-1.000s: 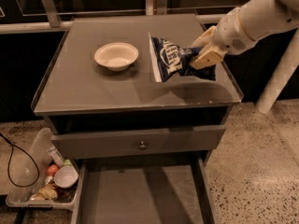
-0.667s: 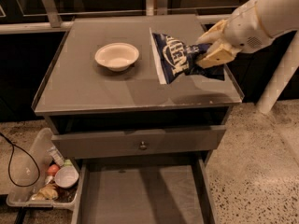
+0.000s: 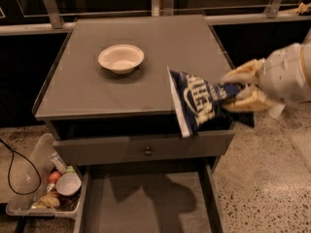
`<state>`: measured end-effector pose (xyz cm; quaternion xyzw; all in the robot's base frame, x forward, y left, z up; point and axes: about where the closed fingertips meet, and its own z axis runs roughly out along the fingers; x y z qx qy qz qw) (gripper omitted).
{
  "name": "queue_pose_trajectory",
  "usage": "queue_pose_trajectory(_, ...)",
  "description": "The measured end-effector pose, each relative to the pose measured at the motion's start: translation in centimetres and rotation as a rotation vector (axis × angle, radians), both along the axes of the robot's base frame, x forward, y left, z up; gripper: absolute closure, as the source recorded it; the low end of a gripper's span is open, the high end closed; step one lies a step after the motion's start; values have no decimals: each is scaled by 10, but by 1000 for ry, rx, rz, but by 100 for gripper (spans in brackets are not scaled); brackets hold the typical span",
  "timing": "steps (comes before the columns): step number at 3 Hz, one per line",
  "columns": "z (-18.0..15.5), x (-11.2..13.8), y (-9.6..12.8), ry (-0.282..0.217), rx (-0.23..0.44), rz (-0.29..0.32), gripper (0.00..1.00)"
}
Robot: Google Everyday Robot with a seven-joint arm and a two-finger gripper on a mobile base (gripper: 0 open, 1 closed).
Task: Place blue chip bag into middle drawer
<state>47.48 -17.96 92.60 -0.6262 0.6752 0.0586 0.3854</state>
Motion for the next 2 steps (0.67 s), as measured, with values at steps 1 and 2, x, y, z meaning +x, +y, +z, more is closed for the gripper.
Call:
queue_pose_trajectory(1, -51, -49, -13, 57, 3, -9, 100)
queue_pose_trajectory(2, -125, -87, -17, 170, 25, -29, 100)
